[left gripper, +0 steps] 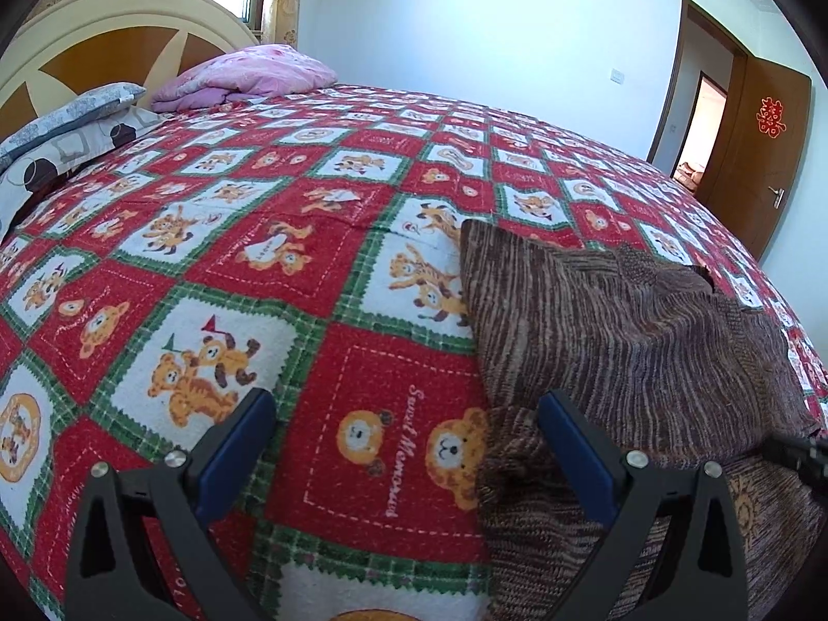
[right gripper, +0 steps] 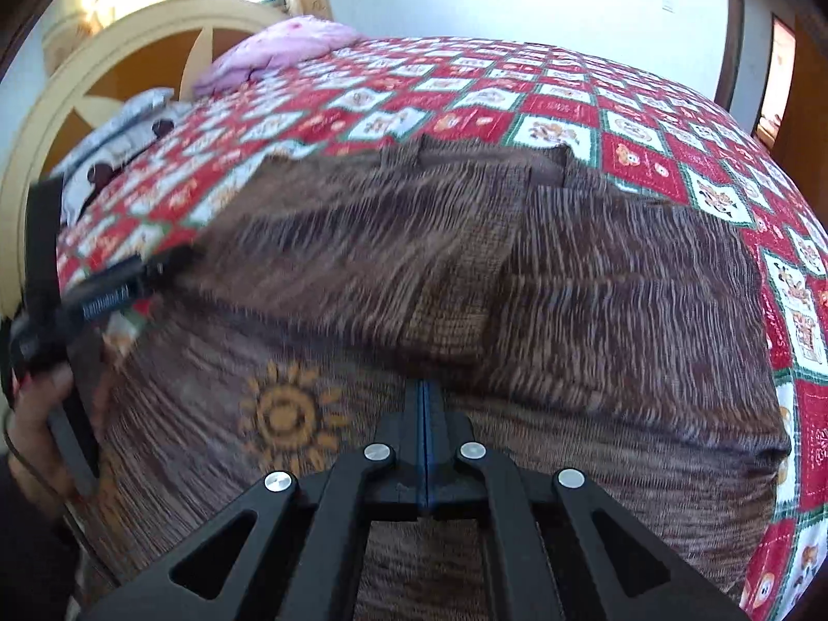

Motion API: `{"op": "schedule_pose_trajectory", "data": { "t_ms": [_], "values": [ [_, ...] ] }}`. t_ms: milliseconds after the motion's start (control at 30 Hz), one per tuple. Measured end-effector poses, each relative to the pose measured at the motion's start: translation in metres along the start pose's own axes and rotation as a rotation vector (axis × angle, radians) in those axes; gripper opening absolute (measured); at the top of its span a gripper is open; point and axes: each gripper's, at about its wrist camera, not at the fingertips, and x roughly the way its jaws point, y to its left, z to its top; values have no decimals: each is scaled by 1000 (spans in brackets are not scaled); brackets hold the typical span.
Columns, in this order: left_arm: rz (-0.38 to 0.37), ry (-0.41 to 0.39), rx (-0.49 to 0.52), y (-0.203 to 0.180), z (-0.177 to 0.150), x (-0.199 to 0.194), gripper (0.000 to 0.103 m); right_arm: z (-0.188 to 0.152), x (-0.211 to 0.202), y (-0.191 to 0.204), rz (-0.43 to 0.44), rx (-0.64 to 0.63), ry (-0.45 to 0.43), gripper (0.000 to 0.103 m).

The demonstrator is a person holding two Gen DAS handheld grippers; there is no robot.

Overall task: Fold small clothes
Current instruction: 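Release the folded side with the left gripper and smooth it with the right gripper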

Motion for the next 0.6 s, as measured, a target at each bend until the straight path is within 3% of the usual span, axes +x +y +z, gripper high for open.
{"op": "schedule_pose_trajectory", "data": {
  "t_ms": [167, 200, 233, 267, 367, 400, 433, 533, 600],
  "values": [
    [0, 1, 1, -1, 0, 1, 103, 10, -15, -16, 66, 78, -75, 5],
    [-4, 0, -3, -1, 0, 1, 103, 14, -17, -22, 79, 102, -91, 31],
    [-5, 0, -4, -1, 0, 1, 103, 18, -18, -26, 96, 122, -94, 64],
    [-4, 0, -4, -1, -1, 1, 103, 20, -18, -28, 110, 140, -106, 67],
    [-5, -1, -5, -1, 0, 1, 103, 29, -6, -26, 83, 138, -84, 62],
    [-6, -1, -5, -1, 0, 1, 103, 30, -2, -24, 76, 135, -74, 48],
    [-6, -1, -5, -1, 0, 2, 103, 31, 7, -23, 73, 135, -54, 28],
    [-4, 0, -4, -1, 0, 2, 103, 28, 6, -14, 54, 104, -58, 6],
    [-5, -1, -5, -1, 0, 1, 103, 22, -3, -6, 51, 75, -68, 5]
  ]
}}
